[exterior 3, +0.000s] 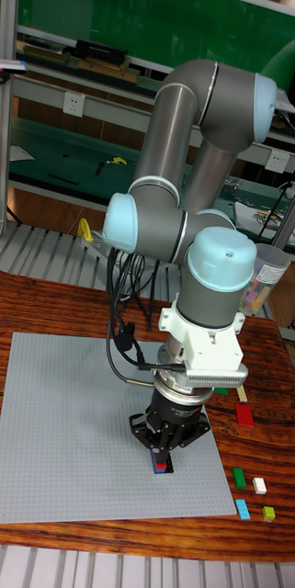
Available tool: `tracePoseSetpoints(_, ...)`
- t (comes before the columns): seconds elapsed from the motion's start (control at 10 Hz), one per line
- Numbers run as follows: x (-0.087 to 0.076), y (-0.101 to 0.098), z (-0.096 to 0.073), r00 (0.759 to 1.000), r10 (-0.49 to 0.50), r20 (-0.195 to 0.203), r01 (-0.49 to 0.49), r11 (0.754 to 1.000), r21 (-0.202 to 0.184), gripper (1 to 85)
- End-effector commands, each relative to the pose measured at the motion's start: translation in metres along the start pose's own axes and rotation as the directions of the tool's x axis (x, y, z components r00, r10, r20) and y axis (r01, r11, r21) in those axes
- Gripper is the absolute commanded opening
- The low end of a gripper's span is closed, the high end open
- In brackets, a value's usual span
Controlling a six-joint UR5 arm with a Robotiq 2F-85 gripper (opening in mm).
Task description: Build with small Lego blocks
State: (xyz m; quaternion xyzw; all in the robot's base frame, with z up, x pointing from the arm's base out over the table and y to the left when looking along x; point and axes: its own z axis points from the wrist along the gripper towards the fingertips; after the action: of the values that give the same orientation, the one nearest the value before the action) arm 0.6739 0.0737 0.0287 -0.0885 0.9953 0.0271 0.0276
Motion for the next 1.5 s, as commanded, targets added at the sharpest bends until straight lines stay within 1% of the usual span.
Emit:
tracePoseSetpoints(0.0, 0.006, 0.003, -0.029, 0.999, 0.021, -0.044, -0.022, 1.0, -0.007, 1.3)
tracePoseSetpoints(0.1, 0.001, 0.004, -0.03, 0.999, 0.007, -0.031, -0.007, 1.0, 0.001, 1.3)
tracePoseSetpoints(0.2, -0.001, 0.003, -0.028, 0.999, 0.015, -0.038, -0.015, 1.0, 0.006, 1.3)
tracePoseSetpoints(0.3, -0.004, -0.004, -0.026, 0.999, -0.001, -0.032, 0.001, 1.0, 0.021, 1.3)
tracePoseSetpoints(0.4, -0.005, -0.01, -0.026, 0.999, -0.011, -0.03, 0.012, 1.0, 0.016, 1.3)
tracePoseSetpoints(0.6, -0.007, -0.013, -0.025, 0.999, -0.029, -0.023, 0.029, 0.999, 0.025, 1.3)
tracePoseSetpoints(0.7, -0.008, -0.008, -0.025, 0.999, -0.027, -0.018, 0.027, 1.0, 0.004, 1.3)
tracePoseSetpoints(0.8, -0.008, -0.008, -0.025, 1.0, -0.023, -0.016, 0.024, 1.0, 0.003, 1.3)
tracePoseSetpoints(0.9, -0.008, -0.011, -0.025, 0.999, -0.03, -0.018, 0.03, 0.999, 0.015, 1.3)
tracePoseSetpoints(1.1, -0.009, -0.011, -0.025, 0.999, -0.044, -0.016, 0.044, 0.999, 0.015, 1.3)
tracePoseSetpoints(1.3, -0.009, -0.006, -0.025, 1.0, -0.026, -0.014, 0.026, 1.0, -0.002, 1.3)
tracePoseSetpoints(1.4, -0.011, -0.004, -0.025, 1.0, -0.011, -0.006, 0.011, 1.0, -0.009, 1.3)
